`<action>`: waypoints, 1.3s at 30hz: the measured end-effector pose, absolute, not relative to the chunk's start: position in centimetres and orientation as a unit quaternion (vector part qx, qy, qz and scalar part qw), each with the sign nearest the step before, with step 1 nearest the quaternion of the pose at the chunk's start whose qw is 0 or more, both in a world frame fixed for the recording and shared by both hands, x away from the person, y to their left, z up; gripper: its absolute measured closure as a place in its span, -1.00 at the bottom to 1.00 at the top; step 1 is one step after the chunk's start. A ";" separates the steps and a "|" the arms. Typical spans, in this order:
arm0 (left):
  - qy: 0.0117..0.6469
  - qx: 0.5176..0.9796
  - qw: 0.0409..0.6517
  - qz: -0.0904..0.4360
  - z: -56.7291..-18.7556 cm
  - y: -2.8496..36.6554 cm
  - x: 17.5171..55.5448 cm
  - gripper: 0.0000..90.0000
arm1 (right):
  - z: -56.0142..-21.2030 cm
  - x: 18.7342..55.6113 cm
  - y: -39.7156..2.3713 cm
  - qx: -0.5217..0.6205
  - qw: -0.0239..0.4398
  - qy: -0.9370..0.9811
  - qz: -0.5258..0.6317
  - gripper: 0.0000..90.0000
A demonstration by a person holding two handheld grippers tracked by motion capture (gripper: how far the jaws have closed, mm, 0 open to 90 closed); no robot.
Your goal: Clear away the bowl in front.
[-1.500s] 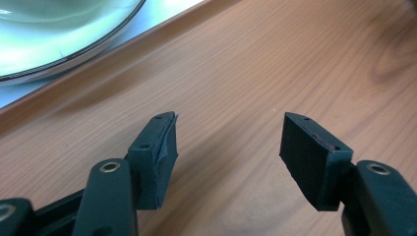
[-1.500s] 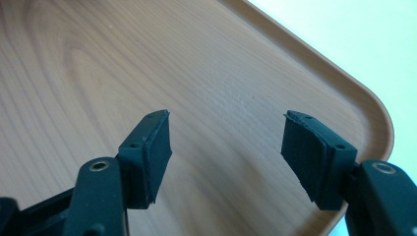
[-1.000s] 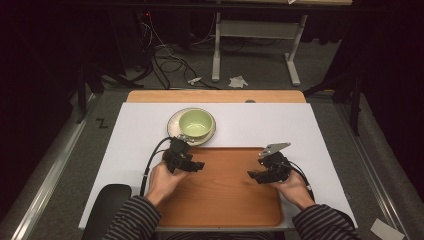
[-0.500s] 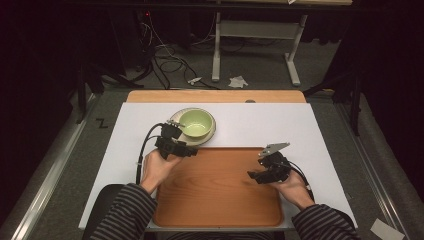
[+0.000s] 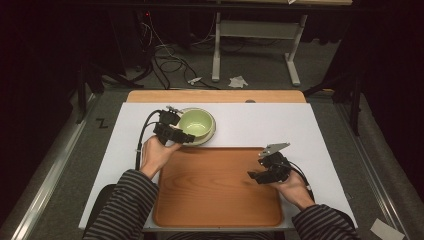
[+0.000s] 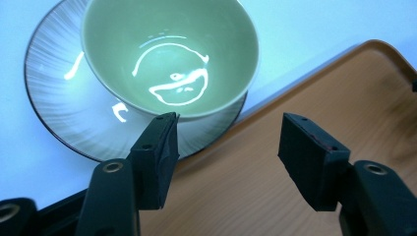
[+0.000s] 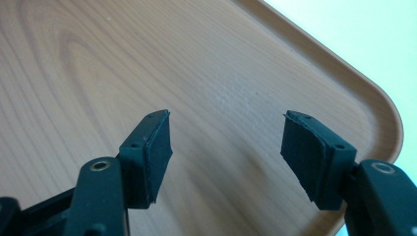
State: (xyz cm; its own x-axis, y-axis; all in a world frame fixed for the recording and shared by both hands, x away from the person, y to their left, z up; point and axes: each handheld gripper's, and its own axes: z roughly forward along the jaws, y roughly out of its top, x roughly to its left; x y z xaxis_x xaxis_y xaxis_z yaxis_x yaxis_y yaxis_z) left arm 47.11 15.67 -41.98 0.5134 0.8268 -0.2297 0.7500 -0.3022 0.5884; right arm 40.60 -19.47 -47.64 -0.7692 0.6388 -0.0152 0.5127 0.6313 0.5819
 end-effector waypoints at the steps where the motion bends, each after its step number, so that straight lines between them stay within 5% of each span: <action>1: 0.491 0.805 0.327 0.062 -41.9 15.8 47.4 -0.12 | -47.6 40.6 -19.5 0.320 0.111 0.897 0.285 -0.18; 12: 0.506 0.805 0.294 0.095 -41.2 16.4 49.9 -0.17 | -47.7 40.6 -19.4 0.318 0.110 0.898 0.285 -0.18; 39: 0.578 0.771 0.262 0.060 -44.0 17.0 55.3 0.03 | -47.7 40.4 -19.2 0.313 0.112 0.900 0.281 -0.18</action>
State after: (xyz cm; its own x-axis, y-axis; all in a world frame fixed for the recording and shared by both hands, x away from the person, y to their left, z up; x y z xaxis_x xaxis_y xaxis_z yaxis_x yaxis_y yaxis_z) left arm 55.28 17.04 -44.02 0.3257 0.9220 -0.2096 0.8587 -0.1956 0.4737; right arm 40.43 -19.22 -47.73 -0.7792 0.6263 -0.0262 0.5001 0.6463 0.5763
